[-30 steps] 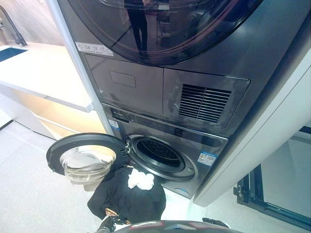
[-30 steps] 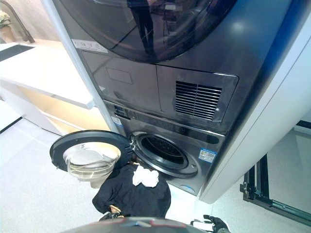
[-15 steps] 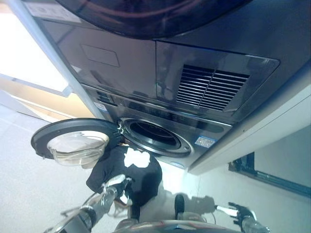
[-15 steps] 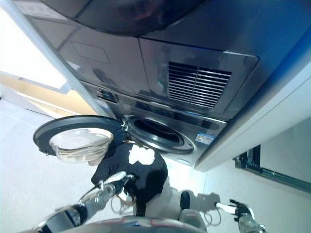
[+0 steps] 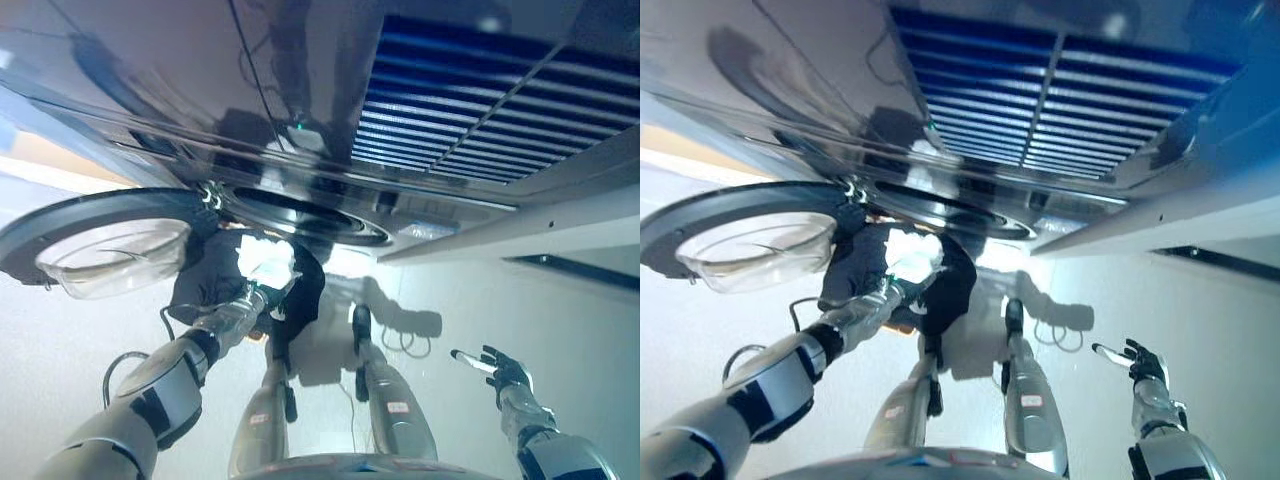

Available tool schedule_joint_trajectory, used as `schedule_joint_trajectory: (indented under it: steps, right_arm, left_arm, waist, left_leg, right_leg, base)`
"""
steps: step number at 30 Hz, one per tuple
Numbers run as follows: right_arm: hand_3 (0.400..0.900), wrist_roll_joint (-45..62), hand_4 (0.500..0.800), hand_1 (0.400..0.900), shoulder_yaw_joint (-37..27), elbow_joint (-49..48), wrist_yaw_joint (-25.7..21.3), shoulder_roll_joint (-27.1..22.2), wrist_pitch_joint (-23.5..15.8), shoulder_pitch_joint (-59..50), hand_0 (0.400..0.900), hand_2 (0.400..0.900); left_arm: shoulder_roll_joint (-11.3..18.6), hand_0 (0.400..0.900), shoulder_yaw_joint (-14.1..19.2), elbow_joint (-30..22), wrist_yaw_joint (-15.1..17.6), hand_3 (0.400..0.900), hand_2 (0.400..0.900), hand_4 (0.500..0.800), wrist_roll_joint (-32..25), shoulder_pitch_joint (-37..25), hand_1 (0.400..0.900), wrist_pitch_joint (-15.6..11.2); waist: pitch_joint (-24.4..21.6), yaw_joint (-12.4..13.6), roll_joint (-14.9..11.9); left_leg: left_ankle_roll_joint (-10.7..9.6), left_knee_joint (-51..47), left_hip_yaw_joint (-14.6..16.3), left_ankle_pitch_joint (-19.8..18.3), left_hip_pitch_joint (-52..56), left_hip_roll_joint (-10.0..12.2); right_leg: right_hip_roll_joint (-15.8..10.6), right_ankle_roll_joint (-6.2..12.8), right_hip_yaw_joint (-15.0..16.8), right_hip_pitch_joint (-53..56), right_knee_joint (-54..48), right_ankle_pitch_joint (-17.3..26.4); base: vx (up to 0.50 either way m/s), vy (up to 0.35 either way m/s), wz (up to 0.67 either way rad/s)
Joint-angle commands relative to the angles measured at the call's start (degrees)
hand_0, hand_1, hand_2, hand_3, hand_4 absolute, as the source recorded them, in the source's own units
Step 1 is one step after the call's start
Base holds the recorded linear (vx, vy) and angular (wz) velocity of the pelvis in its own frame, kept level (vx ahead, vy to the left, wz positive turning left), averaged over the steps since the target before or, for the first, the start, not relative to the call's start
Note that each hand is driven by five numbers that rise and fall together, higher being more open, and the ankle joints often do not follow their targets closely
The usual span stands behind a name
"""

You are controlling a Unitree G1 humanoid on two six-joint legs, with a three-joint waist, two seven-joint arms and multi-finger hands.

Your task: Put the clothes in the basket into the washing machine.

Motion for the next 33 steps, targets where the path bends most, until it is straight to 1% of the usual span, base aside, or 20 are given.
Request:
schedule_joint_trajectory:
  steps: [1, 5, 9, 11, 14, 15, 17, 19, 22, 26, 28, 29, 31, 33]
  right_arm:
    - [0.9, 3.7, 0.8, 0.9, 0.8, -1.7, -3.6, -0.9, -2.1, 4.1, 0.9, 0.9]
    - [0.9, 4.9, 0.8, 0.9, 1.4, -2.6, -4.3, -0.8, -3.0, 2.9, 0.9, 0.9]
    - [0.9, 5.9, 0.8, 0.9, 2.4, -3.0, -4.6, 0.1, -3.3, 1.2, 0.9, 0.9]
    - [0.9, 6.1, 0.8, 0.9, 2.8, -3.6, -4.7, 0.7, -3.8, 1.5, 0.9, 0.9]
    - [0.9, 6.3, 0.8, 0.9, 3.3, -3.9, -5.3, 1.4, -4.1, 1.3, 0.9, 0.9]
    - [0.9, 6.3, 0.8, 0.9, 3.3, -3.8, -5.3, 1.4, -4.1, 1.3, 0.9, 0.9]
    - [0.9, 6.5, 0.8, 0.9, 3.6, -4.1, -5.4, 1.7, -4.4, 1.3, 0.9, 0.9]
    - [0.9, 6.5, 0.8, 0.9, 4.1, -4.5, -5.8, 2.3, -4.7, 1.2, 0.9, 0.9]
    - [0.9, 6.4, 0.8, 0.9, 4.5, -5.1, -6.2, 2.6, -4.7, 0.6, 0.9, 0.9]
    - [0.9, 6.9, 0.8, 0.9, 4.1, -5.7, -6.4, 2.2, -5.3, 0.4, 0.9, 0.9]
    - [0.9, 7.4, 0.8, 0.9, 4.0, -5.8, -6.8, 2.0, -5.7, -0.4, 0.9, 0.9]
    - [0.9, 8.0, 0.8, 0.9, 4.2, -5.9, -7.1, 2.2, -6.2, -1.3, 0.9, 0.9]
    - [0.9, 8.4, 0.8, 0.9, 4.4, -6.0, -7.4, 2.5, -6.8, -1.5, 0.9, 0.9]
    - [0.9, 8.8, 0.8, 0.9, 4.6, -6.2, -7.6, 3.0, -6.9, -2.0, 0.9, 0.9]
  left_arm:
    - [1.6, 0.9, 1.0, 1.6, 3.4, 0.9, 0.9, 0.8, 3.2, -3.4, 0.9, 1.1]
    - [2.2, 0.9, 0.0, 2.8, 4.2, 0.9, 0.9, 0.8, 3.9, -7.3, 0.9, 2.2]
    - [2.2, 0.9, 0.1, 4.2, 5.6, 0.9, 0.9, 0.8, 3.7, -10.9, 0.9, 3.6]
    - [2.3, 0.9, 0.9, 4.3, 6.5, 0.9, 0.9, 0.8, 3.2, -11.9, 0.9, 4.0]
    - [1.5, 0.9, 1.8, 6.4, 7.4, 0.9, 0.9, 0.8, 2.7, -13.7, 0.9, 5.4]
    - [1.5, 0.9, 1.8, 6.5, 7.4, 0.9, 0.9, 0.8, 2.7, -13.7, 0.9, 5.4]
    - [1.6, 0.9, 2.7, 7.6, 8.8, 0.9, 0.9, 0.8, 2.6, -14.5, 0.9, 6.7]
    - [1.7, 0.9, 3.0, 8.1, 9.0, 0.9, 0.9, 0.8, 2.4, -15.2, 0.9, 7.2]
    - [2.0, 0.9, 3.0, 9.3, 8.1, 0.9, 0.9, 0.8, 1.8, -16.6, 0.9, 7.6]
    - [3.4, 0.9, 3.4, 9.9, 8.1, 0.9, 0.9, 0.8, 1.2, -18.3, 0.9, 7.9]
    - [4.4, 0.9, 3.3, 10.1, 8.9, 0.9, 0.9, 0.8, 1.2, -20.0, 0.9, 8.5]
    - [5.4, 0.9, 3.6, 10.5, 9.9, 0.9, 0.9, 0.8, 1.4, -21.0, 0.9, 9.5]
    - [5.8, 0.9, 3.8, 10.8, 10.3, 0.9, 0.9, 0.8, 1.2, -21.6, 0.9, 9.6]
    - [7.2, 0.9, 4.1, 10.8, 10.9, 0.9, 0.9, 0.8, 0.9, -22.5, 0.9, 10.1]
  waist:
    - [-1.0, -1.7, -2.7]
    - [-0.8, -2.4, -2.7]
    - [-1.1, -2.9, -2.6]
    - [-1.4, -3.0, -2.5]
    - [-1.5, -3.2, -2.5]
    - [-1.6, -3.2, -2.5]
    - [-1.8, -3.5, -2.5]
    - [-1.8, -3.8, -2.5]
    - [-1.6, -4.2, -2.6]
    - [-1.5, -4.8, -2.5]
    - [-1.3, -5.0, -2.6]
    - [-1.2, -5.0, -2.5]
    - [-1.3, -5.1, -2.5]
    - [-1.5, -5.2, -2.5]
  left_leg:
    - [2.6, 6.6, 0.6, -1.8, -7.3, -4.3]
    - [2.4, 8.8, 0.5, -2.3, -12.3, -4.5]
    - [2.4, 10.9, 0.5, -3.4, -16.2, -4.6]
    - [2.4, 11.5, 0.5, -3.7, -17.4, -4.6]
    - [2.4, 12.3, 0.6, -4.1, -19.1, -4.6]
    - [2.4, 12.4, 0.6, -4.1, -19.2, -4.6]
    - [2.4, 12.8, 0.7, -4.2, -20.6, -4.7]
    - [2.5, 12.9, 0.8, -4.3, -21.6, -4.6]
    - [2.5, 14.0, 1.1, -4.5, -23.8, -4.3]
    - [2.4, 15.6, 1.2, -4.8, -27.0, -4.2]
    - [2.3, 17.2, 1.1, -5.1, -29.4, -4.2]
    - [2.4, 18.1, 1.0, -5.2, -31.6, -4.0]
    - [2.3, 18.8, 1.0, -5.4, -33.1, -3.8]
    - [2.4, 20.0, 1.0, -5.7, -35.1, -3.6]
  right_leg:
    - [-0.5, 2.79, 0.8, -3.5, 5.5, 0.4]
    - [-0.5, 2.71, 0.6, -8.0, 6.7, 0.4]
    - [-0.6, 2.69, 0.5, -12.0, 8.2, 0.1]
    - [-0.8, 2.65, 0.4, -13.2, 8.7, 0.0]
    - [-0.7, 2.55, 0.6, -15.0, 9.2, -0.1]
    - [-0.7, 2.55, 0.6, -15.1, 9.3, -0.1]
    - [-0.6, 2.48, 0.7, -16.6, 9.5, 0.0]
    - [-0.6, 2.51, 0.7, -17.6, 9.3, 0.2]
    - [-0.5, 2.5, 0.9, -19.7, 9.8, 0.5]
    - [-0.6, 2.52, 0.7, -22.6, 10.5, 0.6]
    - [-0.8, 2.48, 0.7, -24.6, 11.2, 0.8]
    - [-0.9, 2.45, 0.8, -27.0, 12.0, 0.8]
    - [-1.1, 2.48, 0.8, -28.4, 12.6, 0.8]
    - [-1.1, 2.55, 1.0, -30.4, 13.4, 0.9]
  base:
    - [-0.03, -0.005, 0.07]
    - [-0.04, -0.003, 0.04]
    - [0.0, 0.003, -0.01]
    - [0.0, 0.0, 0.0]
    - [0.0, 0.0, 0.0]
    - [0.0, 0.0, 0.0]
    - [-0.01, 0.006, -0.04]
    - [0.0, 0.002, -0.08]
    - [-0.02, 0.007, -0.09]
    - [-0.01, -0.003, 0.02]
    - [-0.04, 0.005, 0.01]
    - [-0.05, 0.005, -0.01]
    - [-0.02, 0.007, -0.01]
    - [-0.03, 0.014, -0.05]
